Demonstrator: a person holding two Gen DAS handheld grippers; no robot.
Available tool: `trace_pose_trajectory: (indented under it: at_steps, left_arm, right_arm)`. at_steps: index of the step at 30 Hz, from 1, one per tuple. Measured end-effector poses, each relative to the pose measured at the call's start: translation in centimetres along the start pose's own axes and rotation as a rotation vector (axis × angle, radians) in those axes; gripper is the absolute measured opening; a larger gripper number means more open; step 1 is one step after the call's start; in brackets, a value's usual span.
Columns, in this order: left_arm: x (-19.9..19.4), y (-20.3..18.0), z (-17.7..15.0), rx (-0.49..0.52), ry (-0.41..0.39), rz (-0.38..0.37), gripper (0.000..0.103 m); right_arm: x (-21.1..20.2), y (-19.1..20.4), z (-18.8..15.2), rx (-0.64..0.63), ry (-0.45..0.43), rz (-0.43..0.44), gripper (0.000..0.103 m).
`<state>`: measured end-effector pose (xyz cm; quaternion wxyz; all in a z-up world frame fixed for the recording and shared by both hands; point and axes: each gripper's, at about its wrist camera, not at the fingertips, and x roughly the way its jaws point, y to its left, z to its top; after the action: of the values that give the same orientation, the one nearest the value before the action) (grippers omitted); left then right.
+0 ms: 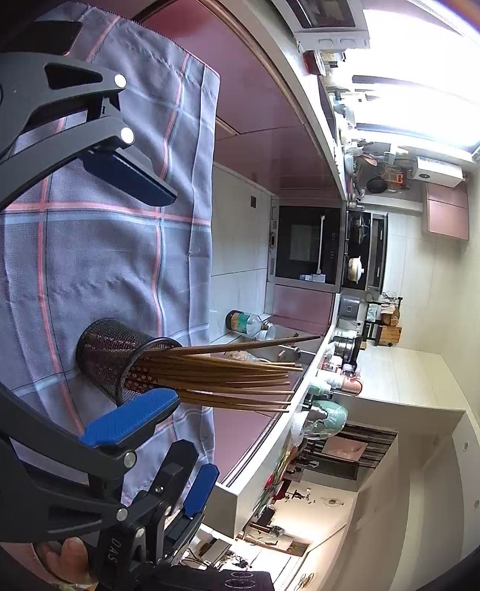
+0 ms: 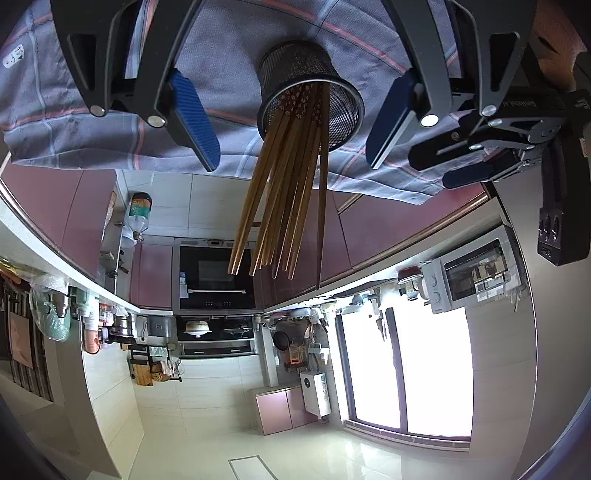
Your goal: Organize utensils
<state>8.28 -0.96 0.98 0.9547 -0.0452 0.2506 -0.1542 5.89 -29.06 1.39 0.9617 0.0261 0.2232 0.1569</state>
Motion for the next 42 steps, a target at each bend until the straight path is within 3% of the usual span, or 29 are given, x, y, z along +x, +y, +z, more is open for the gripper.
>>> trace_pose_trajectory:
  at_steps: [4,11,17,42]
  left_arm:
    - [-2.0,0.2,-1.1,0.001,-0.041,0.052,0.097]
    - [-5.7,-0.4,-3.1,0.028,-0.127,0.138,0.097]
    - [-8.4,-1.3,-4.0,0.046,-0.198,0.158,0.097]
    - [-11.1,-1.8,-4.4,0.054,-0.262,0.203,0.097]
  right_arm:
    - [-1.3,0.7,-1.2,-0.017,-0.039,-0.037,0.096]
    - [-3.4,2.0,-2.8,-0.024,-0.1,-0.077,0.096]
    - [-4.8,2.8,-3.8,-0.029,-0.164,-0.075,0.096]
    - [-6.2,3.7,-4.7,-0.034,-0.218,-0.062,0.096]
